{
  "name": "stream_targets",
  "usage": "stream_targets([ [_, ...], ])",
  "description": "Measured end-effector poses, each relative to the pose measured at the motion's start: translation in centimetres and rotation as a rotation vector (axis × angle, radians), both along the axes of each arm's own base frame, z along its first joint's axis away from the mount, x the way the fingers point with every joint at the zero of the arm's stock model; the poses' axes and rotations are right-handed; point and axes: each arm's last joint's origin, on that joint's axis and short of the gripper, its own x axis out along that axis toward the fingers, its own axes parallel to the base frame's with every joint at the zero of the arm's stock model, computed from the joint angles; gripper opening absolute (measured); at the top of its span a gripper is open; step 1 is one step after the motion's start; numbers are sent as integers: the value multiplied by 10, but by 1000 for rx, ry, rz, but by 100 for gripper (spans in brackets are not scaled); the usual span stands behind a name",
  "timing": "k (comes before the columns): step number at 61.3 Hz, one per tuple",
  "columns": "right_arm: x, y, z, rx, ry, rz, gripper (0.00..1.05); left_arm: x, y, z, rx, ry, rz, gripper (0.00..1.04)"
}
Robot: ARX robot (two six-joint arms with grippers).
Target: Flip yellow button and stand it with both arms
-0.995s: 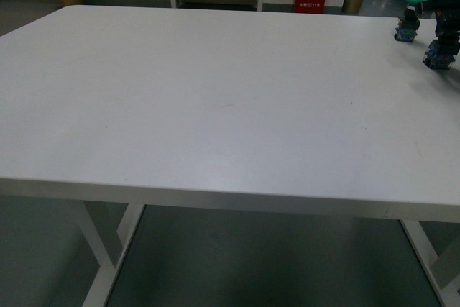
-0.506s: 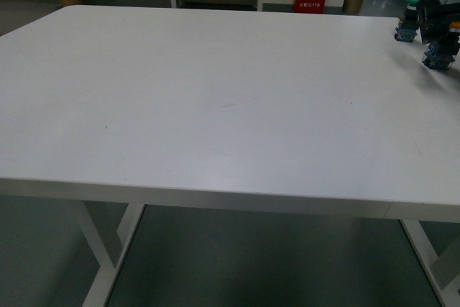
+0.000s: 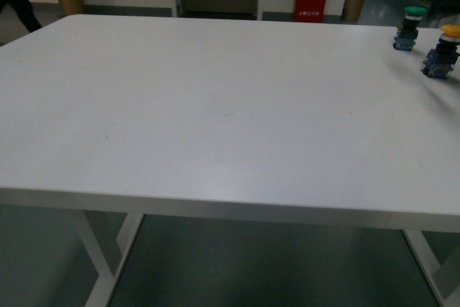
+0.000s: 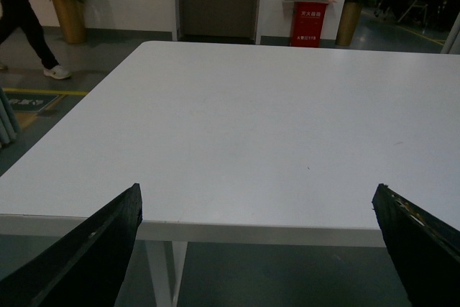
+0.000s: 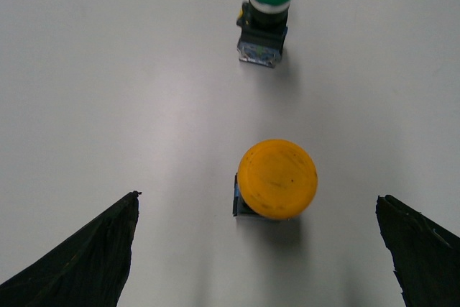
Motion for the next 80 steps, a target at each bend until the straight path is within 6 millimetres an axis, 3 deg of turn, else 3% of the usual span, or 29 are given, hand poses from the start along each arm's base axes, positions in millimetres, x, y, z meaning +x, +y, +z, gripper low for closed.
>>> stream_targets([
  [7, -31, -4, 25, 61, -70, 43, 98, 0, 0, 0, 0, 0, 0, 99],
  [14, -78, -3, 50, 118, -142, 106, 98, 0, 0, 0, 0, 0, 0, 99],
  [20, -148, 7, 72, 182, -211, 185, 98, 0, 0, 0, 0, 0, 0, 99],
  [22, -163, 10, 75, 199, -224, 207, 98, 0, 0, 0, 0, 0, 0, 99],
  [34, -242, 28, 80, 278, -327, 274, 96, 0, 0, 0, 0, 0, 0, 99],
  [40, -273, 41, 69, 95, -561, 99, 80, 0, 0, 0, 0, 0, 0, 99],
  [44, -298, 49, 49, 49, -634, 20, 68, 0, 0, 0, 0, 0, 0, 99],
  [51, -320, 51, 13, 34, -640, 15, 48, 0, 0, 0, 0, 0, 0, 99],
  [61, -328, 51, -26, 29, -590, 4, 20, 0, 0, 0, 0, 0, 0, 99],
  [66, -334, 51, -36, 28, -597, 7, 5, 0, 0, 0, 0, 0, 0, 99],
  [80, -345, 51, -59, 25, -601, 7, 3, 0, 0, 0, 0, 0, 0, 99],
])
